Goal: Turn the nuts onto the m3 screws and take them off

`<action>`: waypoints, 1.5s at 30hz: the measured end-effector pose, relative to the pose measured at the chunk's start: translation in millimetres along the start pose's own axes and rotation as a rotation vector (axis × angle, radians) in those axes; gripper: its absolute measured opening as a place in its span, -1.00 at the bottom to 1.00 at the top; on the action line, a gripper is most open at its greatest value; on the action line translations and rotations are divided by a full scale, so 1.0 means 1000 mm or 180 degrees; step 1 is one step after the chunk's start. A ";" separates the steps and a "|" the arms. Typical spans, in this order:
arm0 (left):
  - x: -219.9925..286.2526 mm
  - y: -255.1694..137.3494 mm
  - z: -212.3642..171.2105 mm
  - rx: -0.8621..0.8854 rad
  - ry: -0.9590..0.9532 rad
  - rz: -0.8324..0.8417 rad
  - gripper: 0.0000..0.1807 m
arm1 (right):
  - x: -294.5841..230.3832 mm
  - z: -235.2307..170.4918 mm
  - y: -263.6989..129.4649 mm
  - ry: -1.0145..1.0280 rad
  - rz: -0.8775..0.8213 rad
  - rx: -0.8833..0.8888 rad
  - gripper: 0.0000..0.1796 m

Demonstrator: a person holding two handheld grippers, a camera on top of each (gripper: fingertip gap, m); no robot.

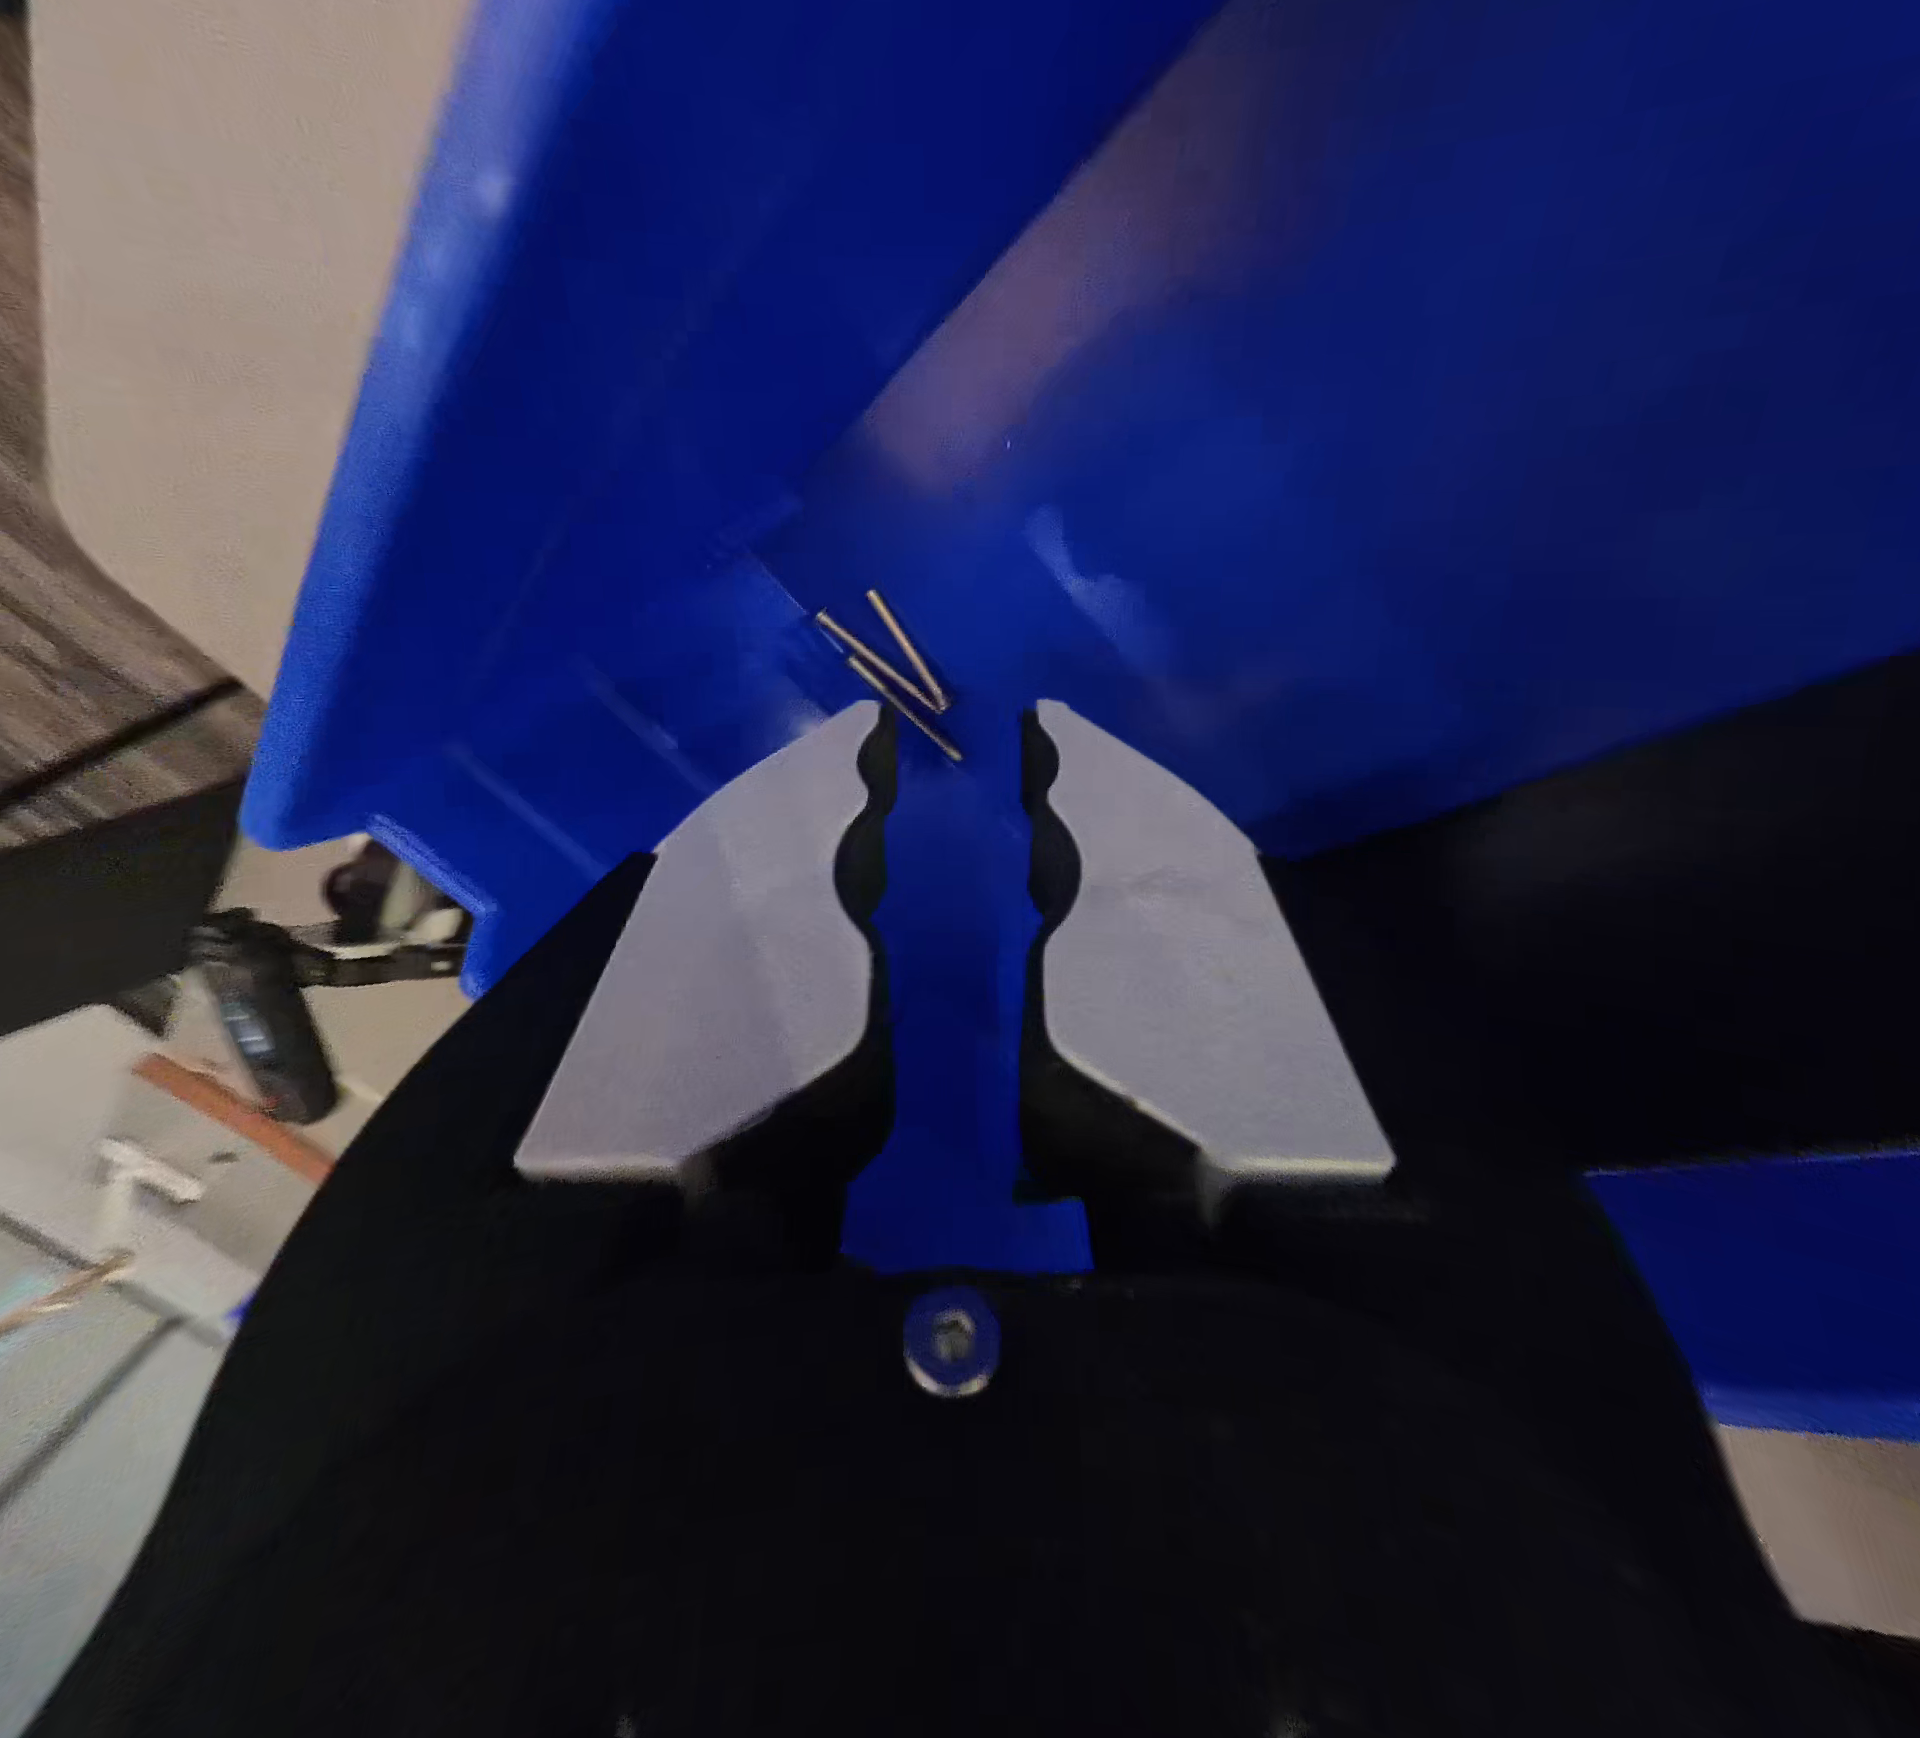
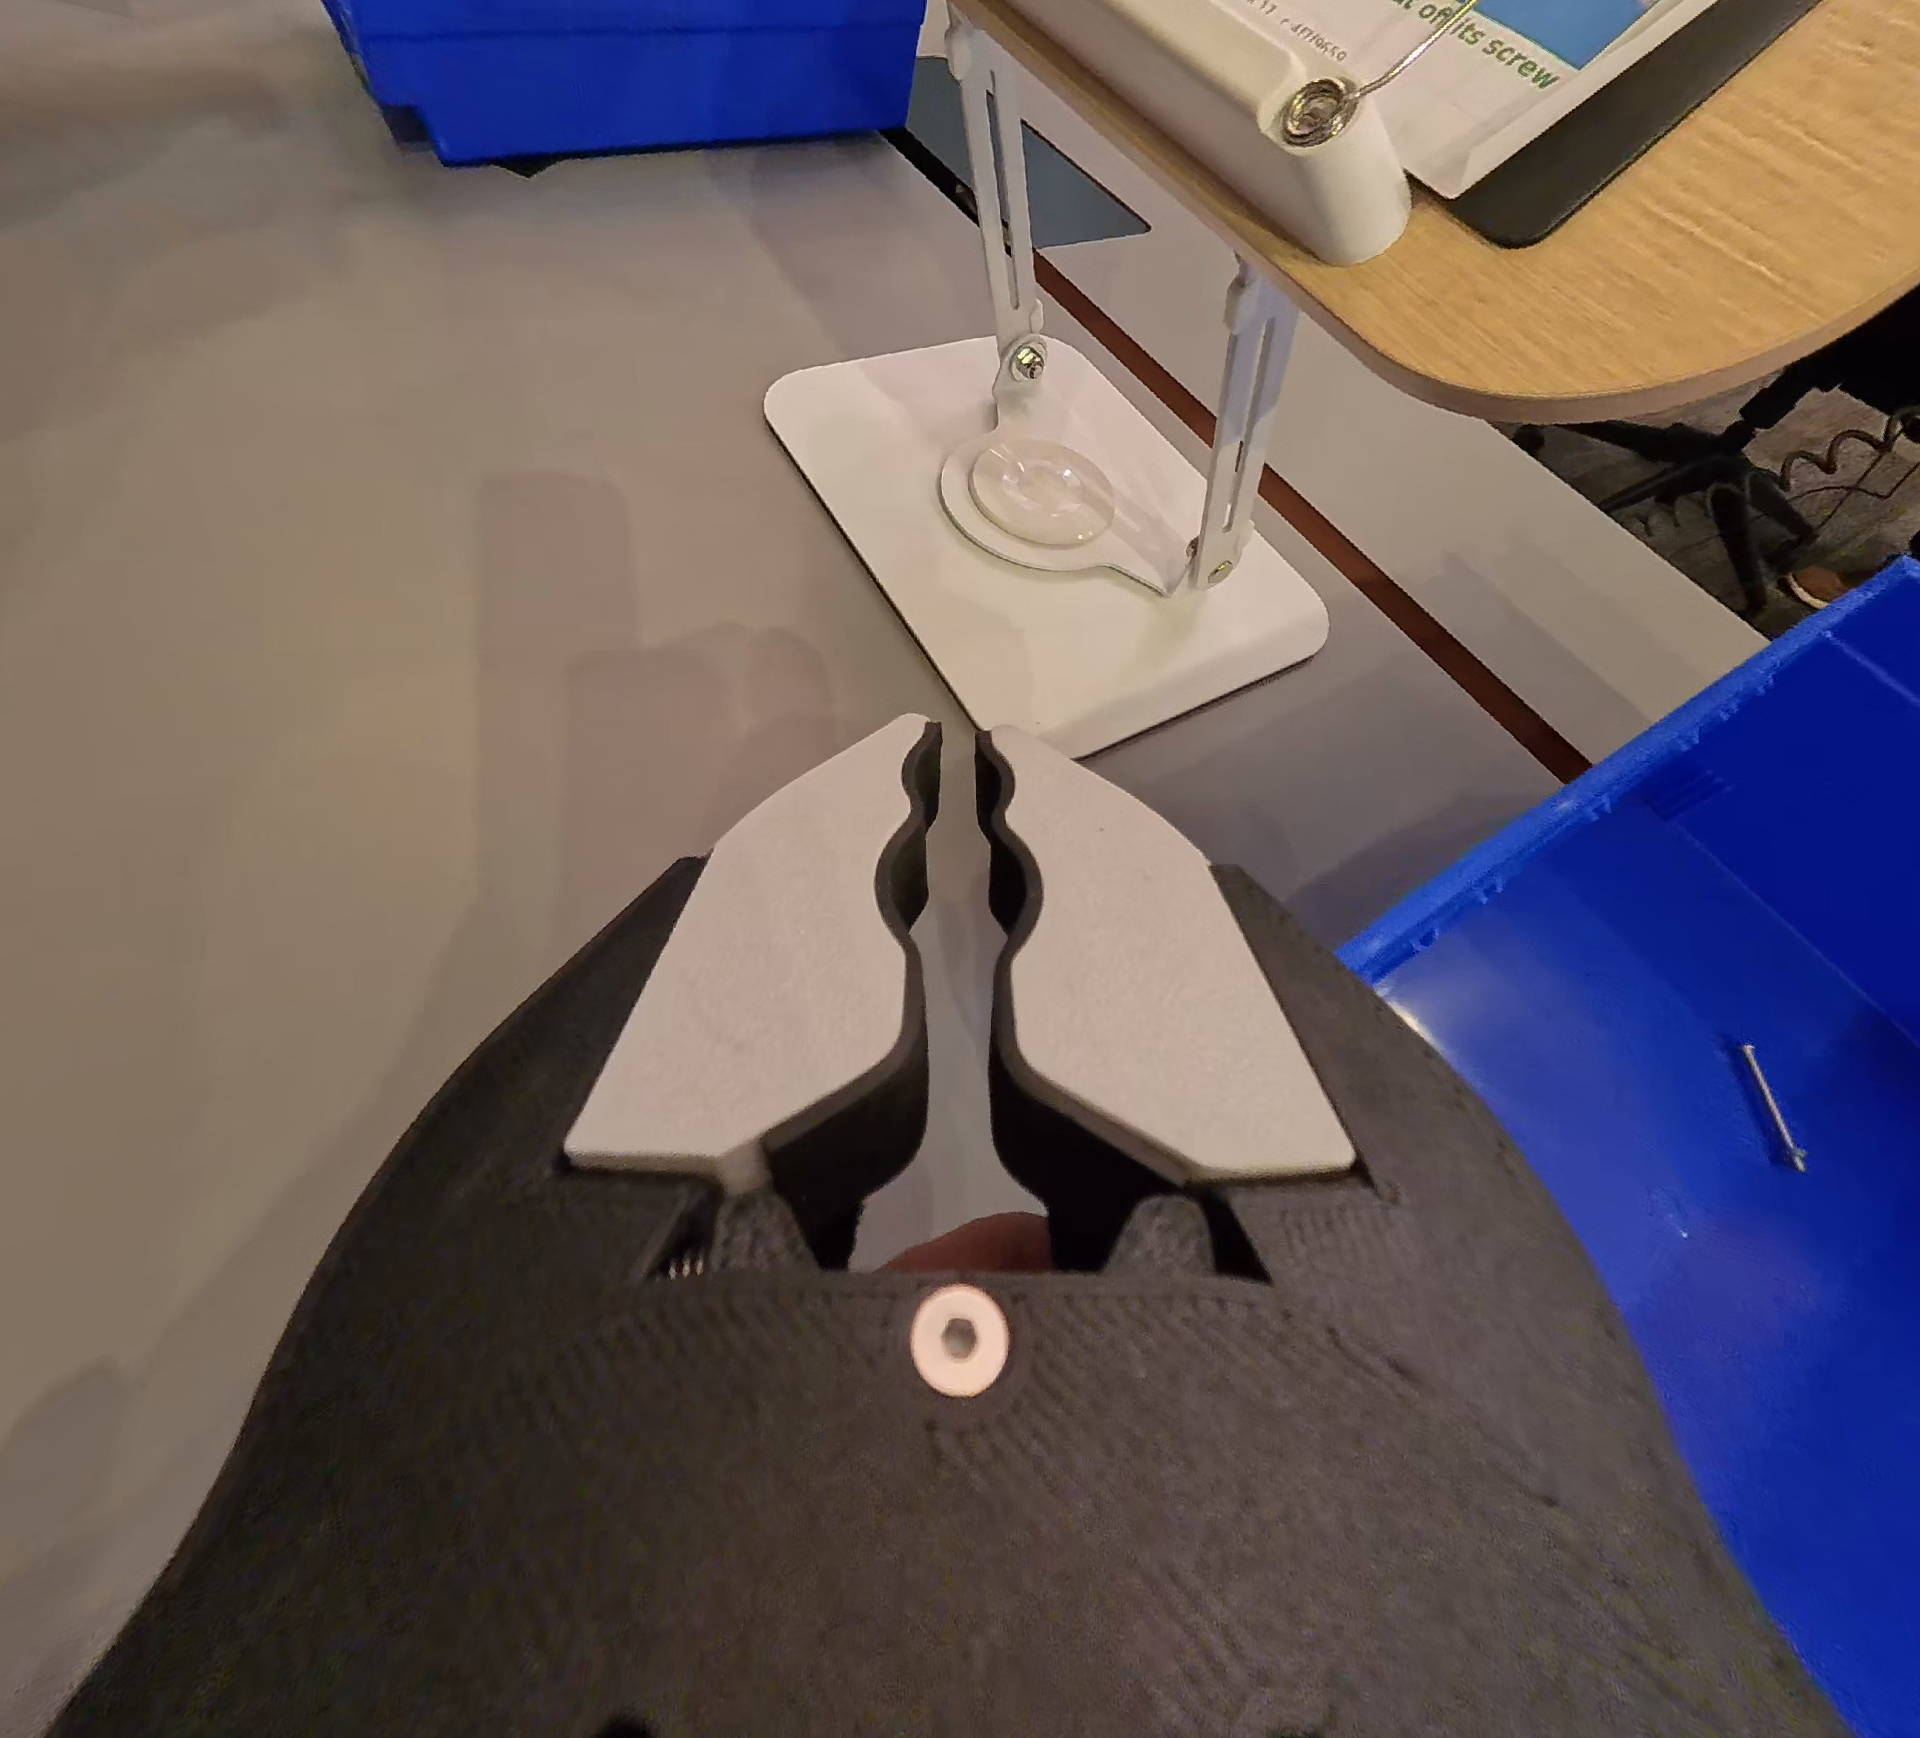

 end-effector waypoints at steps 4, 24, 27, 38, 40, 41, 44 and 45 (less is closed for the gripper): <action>0.002 0.000 0.003 0.0176 -0.0516 -0.0197 -0.55 | -0.001 0.001 0.000 0.0024 0.0017 0.0023 -0.93; 0.001 0.027 0.005 0.0218 -0.1612 -0.0648 -0.43 | -0.009 0.013 -0.007 0.0028 0.0108 0.0154 -0.93; -0.002 0.028 0.006 0.0235 -0.1680 -0.0604 -0.41 | -0.009 0.013 -0.007 0.0033 0.0118 0.0154 -0.93; -0.003 0.030 0.008 0.0477 -0.1951 -0.0807 -0.42 | -0.012 0.016 -0.008 0.0041 0.0144 0.0184 -0.93; -0.003 0.031 0.008 0.0525 -0.1983 -0.0809 -0.43 | -0.012 0.017 -0.008 0.0043 0.0153 0.0192 -0.93; -0.003 0.030 0.008 0.0529 -0.1985 -0.0786 -0.43 | -0.013 0.017 -0.008 0.0041 0.0154 0.0195 -0.93; -0.003 0.031 0.008 0.0574 -0.2024 -0.0835 -0.45 | -0.013 0.018 -0.009 0.0036 0.0156 0.0203 -0.93; -0.003 0.031 0.008 0.0583 -0.2030 -0.0844 -0.46 | -0.013 0.018 -0.010 0.0036 0.0154 0.0208 -0.93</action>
Point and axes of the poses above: each gripper's, where its closed fingertips meet, y out along the fingers, z out of its top, x = y × z across the jaws, the point moved 1 cm from there along -y, back along the fingers, and after that the axes turned 14 degrees about -z, right-handed, at the moved point
